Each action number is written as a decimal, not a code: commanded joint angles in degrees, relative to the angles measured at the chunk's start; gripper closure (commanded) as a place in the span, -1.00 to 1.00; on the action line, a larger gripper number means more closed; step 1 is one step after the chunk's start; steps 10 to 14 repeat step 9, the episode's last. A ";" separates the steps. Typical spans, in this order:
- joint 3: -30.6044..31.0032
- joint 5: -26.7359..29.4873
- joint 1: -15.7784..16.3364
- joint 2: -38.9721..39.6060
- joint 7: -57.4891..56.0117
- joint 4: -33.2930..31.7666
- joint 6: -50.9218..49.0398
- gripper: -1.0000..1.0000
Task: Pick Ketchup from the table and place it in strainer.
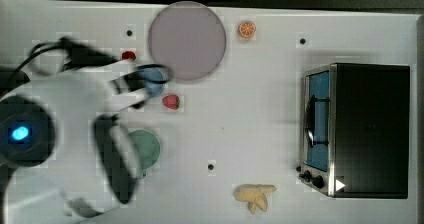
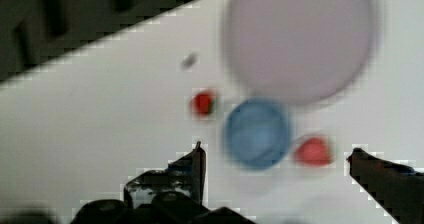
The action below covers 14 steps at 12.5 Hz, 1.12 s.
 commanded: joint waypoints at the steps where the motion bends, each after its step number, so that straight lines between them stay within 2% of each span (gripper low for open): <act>1: -7.54 0.80 -3.93 -0.57 -0.89 4.08 -12.61 -1.00; 4: -14.25 1.75 -3.95 -1.16 -4.20 10.13 -22.68 -1.00; 7: -18.28 3.48 -3.97 -1.20 -5.83 13.44 -27.62 -1.00; 9: -19.27 3.48 -3.98 -1.20 -3.94 14.16 -30.89 -1.00; 14: -19.27 3.48 -3.98 -1.20 -3.94 14.16 -30.89 -1.00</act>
